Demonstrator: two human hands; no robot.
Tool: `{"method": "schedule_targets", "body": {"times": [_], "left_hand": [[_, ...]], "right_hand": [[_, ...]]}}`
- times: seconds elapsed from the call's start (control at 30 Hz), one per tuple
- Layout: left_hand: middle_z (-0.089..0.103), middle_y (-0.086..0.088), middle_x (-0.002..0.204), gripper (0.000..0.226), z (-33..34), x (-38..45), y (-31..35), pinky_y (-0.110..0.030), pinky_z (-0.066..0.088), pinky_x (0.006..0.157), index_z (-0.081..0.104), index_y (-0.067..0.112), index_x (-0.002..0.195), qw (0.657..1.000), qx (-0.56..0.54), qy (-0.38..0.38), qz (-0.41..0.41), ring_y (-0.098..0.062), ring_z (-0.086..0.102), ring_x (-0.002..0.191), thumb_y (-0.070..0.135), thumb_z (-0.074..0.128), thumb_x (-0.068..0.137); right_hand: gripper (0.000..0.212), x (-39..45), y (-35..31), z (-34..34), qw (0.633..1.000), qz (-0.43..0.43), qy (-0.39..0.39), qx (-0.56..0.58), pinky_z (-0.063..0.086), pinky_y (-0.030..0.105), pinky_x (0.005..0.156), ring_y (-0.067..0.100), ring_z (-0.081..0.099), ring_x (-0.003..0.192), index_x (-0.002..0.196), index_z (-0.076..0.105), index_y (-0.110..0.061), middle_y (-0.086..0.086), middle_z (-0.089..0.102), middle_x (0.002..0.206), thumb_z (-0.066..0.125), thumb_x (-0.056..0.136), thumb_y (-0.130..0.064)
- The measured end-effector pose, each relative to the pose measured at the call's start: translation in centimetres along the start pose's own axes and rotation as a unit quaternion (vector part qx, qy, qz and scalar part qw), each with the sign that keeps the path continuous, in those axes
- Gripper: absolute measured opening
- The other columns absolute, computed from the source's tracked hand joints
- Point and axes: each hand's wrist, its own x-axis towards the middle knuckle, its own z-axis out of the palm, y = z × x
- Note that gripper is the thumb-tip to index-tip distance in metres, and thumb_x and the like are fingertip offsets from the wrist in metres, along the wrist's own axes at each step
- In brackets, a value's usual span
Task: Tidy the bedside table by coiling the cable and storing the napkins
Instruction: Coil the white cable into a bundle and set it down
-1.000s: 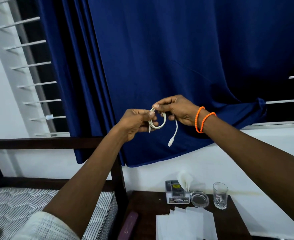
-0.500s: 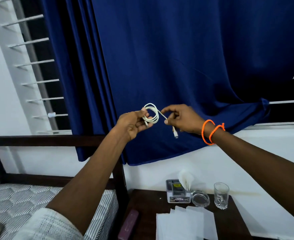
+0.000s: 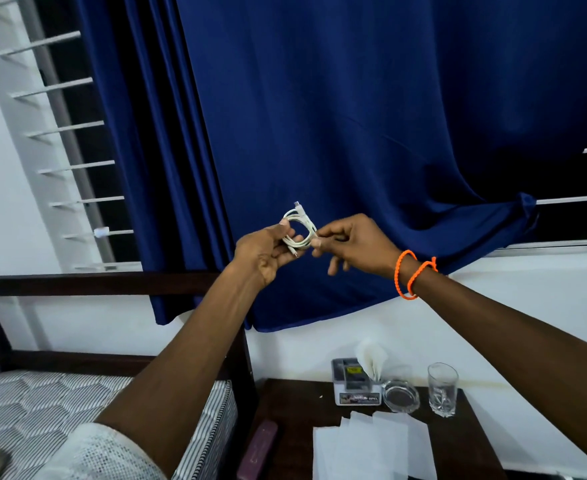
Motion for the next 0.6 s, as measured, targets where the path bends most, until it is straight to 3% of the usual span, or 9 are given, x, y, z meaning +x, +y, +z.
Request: {"method": "schedule_targets", "body": {"times": [0.13, 0.27, 0.37, 0.43, 0.5, 0.6], "left_hand": [[0.07, -0.011, 0.09, 0.014, -0.1, 0.0, -0.2, -0.041, 0.064, 0.064, 0.071, -0.001, 0.102, 1.0, -0.002, 0.003, 0.013, -0.023, 0.075, 0.073, 0.011, 0.068, 0.095], [0.07, -0.009, 0.086, 0.011, -0.2, -0.1, -0.2, -0.039, 0.063, 0.062, 0.069, 0.001, 0.098, 1.0, -0.019, -0.004, 0.01, -0.022, 0.076, 0.07, 0.011, 0.066, 0.097], [0.07, -0.009, 0.081, 0.013, 0.0, -0.3, -0.6, -0.043, 0.064, 0.07, 0.069, -0.001, 0.096, 0.999, -0.05, -0.005, 0.011, -0.024, 0.075, 0.076, 0.011, 0.067, 0.096], [0.07, -0.012, 0.085, 0.016, 0.5, -0.5, -1.0, -0.044, 0.065, 0.072, 0.068, -0.004, 0.099, 0.997, -0.074, 0.005, 0.01, -0.027, 0.074, 0.086, 0.012, 0.066, 0.097], [0.068, -0.015, 0.091, 0.017, 1.0, -0.7, -1.5, -0.044, 0.065, 0.074, 0.067, -0.005, 0.101, 0.995, -0.095, 0.019, 0.011, -0.029, 0.072, 0.09, 0.012, 0.065, 0.098], [0.067, -0.013, 0.085, 0.016, 1.4, -0.7, -2.0, -0.049, 0.062, 0.083, 0.066, -0.005, 0.102, 0.992, -0.12, 0.039, 0.02, -0.025, 0.072, 0.08, 0.01, 0.066, 0.097]], "right_hand": [[0.018, 0.0, 0.1, 0.0, 0.999, 0.023, 0.029, 0.026, 0.051, 0.028, 0.052, 0.018, 0.071, 0.059, 0.09, 0.08, -0.022, 0.005, 0.077, 0.082, 0.075, 0.087, -0.04], [0.022, 0.1, 0.1, 0.0, 0.995, 0.063, 0.038, 0.07, 0.054, 0.029, 0.06, 0.015, 0.07, 0.072, 0.094, 0.08, -0.017, 0.006, 0.076, 0.087, 0.078, 0.084, -0.037], [0.032, 0.3, 0.0, 0.3, 0.975, 0.117, 0.032, 0.184, 0.058, 0.032, 0.067, 0.019, 0.07, 0.087, 0.099, 0.075, -0.002, 0.012, 0.074, 0.097, 0.082, 0.081, -0.028], [0.032, 0.4, -0.2, 0.6, 0.957, 0.135, 0.028, 0.256, 0.061, 0.036, 0.074, 0.022, 0.071, 0.094, 0.098, 0.072, -0.001, 0.016, 0.074, 0.102, 0.082, 0.081, -0.025], [0.032, 0.5, -0.5, 1.1, 0.943, 0.142, 0.032, 0.301, 0.061, 0.036, 0.074, 0.022, 0.072, 0.093, 0.095, 0.071, -0.006, 0.015, 0.075, 0.1, 0.08, 0.083, -0.034], [0.039, 0.9, -0.7, 1.9, 0.931, 0.167, 0.068, 0.316, 0.061, 0.036, 0.069, 0.021, 0.074, 0.084, 0.087, 0.069, -0.009, 0.009, 0.076, 0.089, 0.078, 0.082, -0.047]]}}
